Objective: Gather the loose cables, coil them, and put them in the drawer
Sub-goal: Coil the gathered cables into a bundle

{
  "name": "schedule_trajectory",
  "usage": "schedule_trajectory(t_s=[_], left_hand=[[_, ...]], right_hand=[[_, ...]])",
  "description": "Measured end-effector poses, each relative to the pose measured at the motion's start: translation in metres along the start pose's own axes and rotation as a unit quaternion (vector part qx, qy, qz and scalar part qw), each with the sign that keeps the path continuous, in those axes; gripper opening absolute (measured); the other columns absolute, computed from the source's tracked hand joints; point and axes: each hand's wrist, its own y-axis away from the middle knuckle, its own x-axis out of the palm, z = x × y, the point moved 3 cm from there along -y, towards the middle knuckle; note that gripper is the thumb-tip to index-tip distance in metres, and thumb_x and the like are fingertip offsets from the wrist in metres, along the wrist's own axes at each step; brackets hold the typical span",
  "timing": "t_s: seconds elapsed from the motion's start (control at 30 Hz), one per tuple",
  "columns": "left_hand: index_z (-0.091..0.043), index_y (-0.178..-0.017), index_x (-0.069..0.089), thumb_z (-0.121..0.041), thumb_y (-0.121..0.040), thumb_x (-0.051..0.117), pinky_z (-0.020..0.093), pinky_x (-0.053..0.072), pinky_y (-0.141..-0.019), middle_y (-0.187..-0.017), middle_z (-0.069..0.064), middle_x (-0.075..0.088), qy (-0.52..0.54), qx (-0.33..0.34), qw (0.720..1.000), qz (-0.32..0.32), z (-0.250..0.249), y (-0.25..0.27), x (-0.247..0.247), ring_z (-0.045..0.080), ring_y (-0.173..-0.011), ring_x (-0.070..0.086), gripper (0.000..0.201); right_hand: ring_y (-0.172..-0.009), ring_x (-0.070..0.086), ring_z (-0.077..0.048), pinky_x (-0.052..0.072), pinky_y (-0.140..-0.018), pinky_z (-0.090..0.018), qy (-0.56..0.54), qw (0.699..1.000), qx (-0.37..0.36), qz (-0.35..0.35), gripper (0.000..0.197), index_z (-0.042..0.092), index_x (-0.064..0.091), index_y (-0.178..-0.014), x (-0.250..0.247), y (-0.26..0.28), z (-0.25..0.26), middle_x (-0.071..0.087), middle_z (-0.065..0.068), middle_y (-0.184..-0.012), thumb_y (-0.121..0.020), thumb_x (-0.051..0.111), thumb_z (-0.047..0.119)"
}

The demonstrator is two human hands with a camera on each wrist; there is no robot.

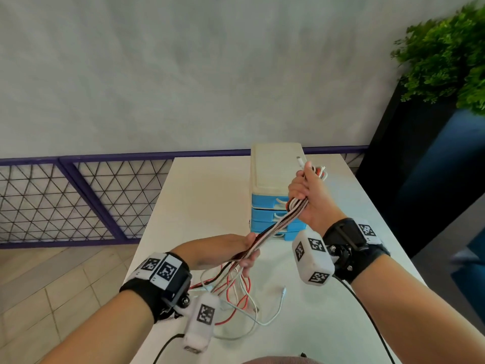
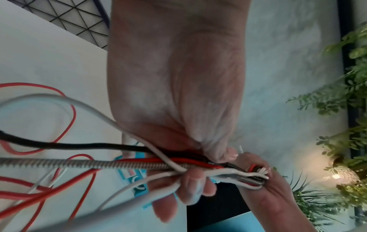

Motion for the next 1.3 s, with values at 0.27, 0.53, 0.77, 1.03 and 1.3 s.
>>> schedule_trajectory(t_s=[0.27,0.53,0.77,1.03,1.3], left_hand=[[-0.012,-0.094,0.051,-0.037,-0.102,0.029,0.019,0.039,-0.065,-0.069,-0.003,0.039,0.032,0.018,0.999,-0.009,-0.011,0.001,-0.007,0.009,-0.063,0.043,0.034],[-0.024,-0.085,0.043,-0.038,-0.102,0.03,0.022,0.029,-0.066,-0.064,-0.006,0.045,-0.485,-0.022,0.858,-0.168,-0.041,0.003,-0.012,0.015,-0.062,0.042,0.026],[-0.021,-0.091,0.047,-0.035,-0.101,0.037,0.038,0.025,-0.082,-0.086,-0.002,0.055,-0.61,-0.021,0.769,-0.192,-0.051,-0.002,-0.012,0.02,-0.083,0.041,0.02],[-0.027,-0.092,0.052,-0.01,-0.089,0.041,0.037,0.016,-0.077,-0.094,-0.008,0.065,-0.524,-0.045,0.83,-0.185,-0.055,-0.003,-0.02,0.016,-0.09,0.055,0.02],[-0.018,-0.111,0.025,-0.019,-0.09,0.049,0.039,0.036,-0.092,-0.087,0.004,0.061,-0.448,-0.115,0.868,-0.181,-0.055,0.002,-0.021,0.024,-0.087,0.046,0.032]], right_hand=[[-0.032,0.03,-0.003,0.028,-0.03,-0.015,0.021,0.999,-0.025,-0.03,0.034,0.016,0.05,-0.072,-0.009,-0.002,0.011,0.035,0.009,-0.045,-0.094,0.055,0.041],[-0.038,0.037,-0.005,0.037,-0.038,-0.018,0.282,0.959,-0.033,-0.024,0.028,0.017,0.046,-0.074,-0.008,0.0,0.01,0.039,0.007,-0.049,-0.1,0.049,0.026],[-0.057,0.057,-0.012,0.054,-0.056,-0.028,0.499,0.854,0.098,0.108,0.024,0.01,0.058,-0.083,0.0,0.018,-0.021,0.056,-0.002,-0.066,-0.098,0.053,0.028],[-0.106,0.066,-0.036,0.054,-0.088,-0.044,0.501,0.818,0.217,0.179,0.042,-0.003,0.056,-0.121,0.005,0.038,-0.04,0.065,-0.026,-0.117,-0.1,0.048,0.032],[-0.097,0.069,-0.029,0.057,-0.086,-0.04,0.508,0.782,0.271,0.239,0.035,-0.001,0.057,-0.117,0.005,0.053,-0.053,0.068,-0.02,-0.108,-0.095,0.058,0.027]])
